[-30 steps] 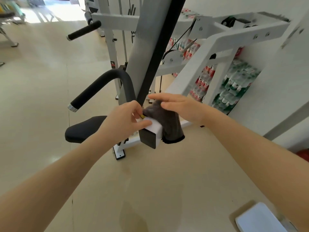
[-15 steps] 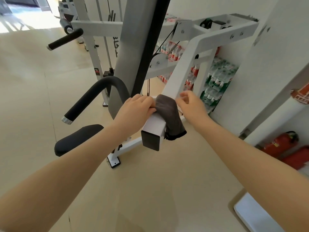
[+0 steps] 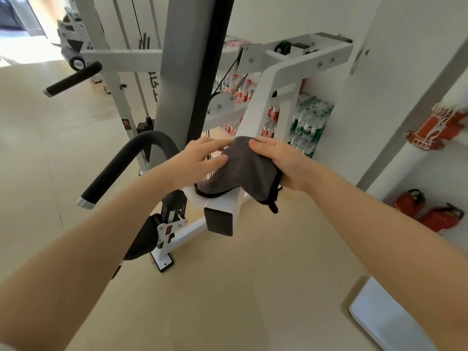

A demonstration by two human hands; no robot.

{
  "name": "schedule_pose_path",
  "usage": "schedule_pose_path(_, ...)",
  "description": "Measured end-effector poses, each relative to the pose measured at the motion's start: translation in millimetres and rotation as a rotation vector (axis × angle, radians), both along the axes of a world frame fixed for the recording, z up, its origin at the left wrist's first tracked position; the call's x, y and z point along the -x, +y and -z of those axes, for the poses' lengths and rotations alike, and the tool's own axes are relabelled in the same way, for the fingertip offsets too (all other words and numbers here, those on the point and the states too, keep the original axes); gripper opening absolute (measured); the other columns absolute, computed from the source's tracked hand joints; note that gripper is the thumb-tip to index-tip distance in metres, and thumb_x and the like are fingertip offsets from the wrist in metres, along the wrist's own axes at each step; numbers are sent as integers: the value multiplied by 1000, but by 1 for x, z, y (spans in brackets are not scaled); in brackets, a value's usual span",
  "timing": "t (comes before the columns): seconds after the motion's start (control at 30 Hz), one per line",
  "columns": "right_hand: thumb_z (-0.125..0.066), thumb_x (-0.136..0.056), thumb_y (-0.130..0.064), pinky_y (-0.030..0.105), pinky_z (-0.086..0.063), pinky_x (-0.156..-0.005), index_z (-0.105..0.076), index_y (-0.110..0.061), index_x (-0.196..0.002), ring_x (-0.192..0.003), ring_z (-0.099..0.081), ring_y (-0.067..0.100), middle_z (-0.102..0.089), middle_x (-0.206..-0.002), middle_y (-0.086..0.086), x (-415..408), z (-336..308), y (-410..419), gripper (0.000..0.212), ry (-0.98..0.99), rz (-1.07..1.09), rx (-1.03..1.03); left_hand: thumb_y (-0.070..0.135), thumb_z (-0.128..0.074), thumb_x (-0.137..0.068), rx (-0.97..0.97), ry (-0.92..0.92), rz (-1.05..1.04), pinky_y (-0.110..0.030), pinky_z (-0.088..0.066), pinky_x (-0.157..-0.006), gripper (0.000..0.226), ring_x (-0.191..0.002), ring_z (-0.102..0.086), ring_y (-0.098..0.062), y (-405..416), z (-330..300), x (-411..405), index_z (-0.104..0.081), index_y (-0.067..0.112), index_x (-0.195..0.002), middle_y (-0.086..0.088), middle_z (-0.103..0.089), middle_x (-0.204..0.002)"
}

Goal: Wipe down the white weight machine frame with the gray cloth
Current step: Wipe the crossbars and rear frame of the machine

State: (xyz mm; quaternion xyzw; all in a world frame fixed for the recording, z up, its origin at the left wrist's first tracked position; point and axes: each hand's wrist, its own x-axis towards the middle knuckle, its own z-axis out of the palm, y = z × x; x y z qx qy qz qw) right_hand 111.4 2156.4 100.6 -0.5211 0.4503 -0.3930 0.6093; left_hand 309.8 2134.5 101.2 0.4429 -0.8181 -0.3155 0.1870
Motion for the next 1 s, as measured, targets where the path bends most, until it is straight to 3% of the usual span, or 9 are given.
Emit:
schedule_pose_path(0.07,-48,-95,-26,26,-55,-75,-66,-20,-97,-87,-65,16,-69,-95,2,-1,-5,-1,19,3,-46,18,20,-52,-92,-254,-14,137,-32,-30,-105,44,-124,-33,-10,-4,-6,-5,-40,31,-133,10,-31,-140)
schedule_pose_path(0.1,-48,-94,-26,26,-55,-74,-66,-19,-96,-85,-65,16,-68,-93,2,0,-7,-2,20,-6,-63,21,18,-55,-90,-315,-20,173,-33,-32,-105,42,-123,-36,-12,-5,-8,-7,-43,30,-129,9,-37,-137)
schedule_pose_path(0.3,-58,-84,-30,23,-55,-66,-77,-21,-81,-79,-69,11,-73,-83,-1,12,-16,-7,21,-105,-131,-30,23,-60,-86,-245,25,105,-22,-50,-78,11,-90,-61,-8,-15,-11,-25,-55,25,-96,4,-62,-96)
schedule_pose_path(0.4,-58,-89,-24,13,-52,-61,-71,-24,-88,-69,-66,-2,-69,-74,-12,23,-5,-10,13,272,-46,-12,38,-57,-86,-101,-56,38,-14,-44,-67,11,-80,-60,-2,-18,-5,-29,-53,34,-95,12,-60,-93)
schedule_pose_path(0.5,-58,-90,-29,30,-49,-88,-62,-18,-106,-95,-60,14,-63,-104,-4,26,12,-7,20,783,-97,-88,33,-59,-87,32,-228,13,-23,-44,-87,37,-102,-54,-9,-18,18,-23,-47,29,-121,6,-53,-113)
schedule_pose_path(0.6,-48,-96,-26,30,-23,-110,-39,-18,-138,-130,-33,14,-38,-141,-4,12,24,-3,44,971,-5,370,31,-57,-89,166,-346,-37,-38,-31,-107,53,-124,-40,-19,-16,32,-21,-38,20,-137,-2,-47,-133)
schedule_pose_path(0.7,-38,-97,-23,14,2,-109,-45,-20,-136,-138,-19,10,-35,-147,-3,-20,24,15,40,975,-257,860,27,-57,-89,287,-342,-71,-40,-24,-111,50,-130,-33,-22,-13,35,-26,-40,18,-136,-4,-43,-137)
schedule_pose_path(0.8,-30,-95,-29,22,-4,-112,-50,-17,-133,-136,-29,13,-49,-138,-2,-39,39,21,44,1036,-501,955,15,-51,-92,370,-144,-141,-30,-25,-104,37,-125,-37,-19,-4,32,-26,-48,14,-129,-5,-46,-133)
schedule_pose_path(1.0,-28,-96,-29,25,-21,-101,-63,-14,-113,-118,-49,21,-62,-119,5,-37,35,-31,41,1157,-309,928,11,-52,-91,391,-24,-161,-7,-35,-75,21,-88,-50,-8,11,26,-24,-60,9,-110,0,-53,-102)
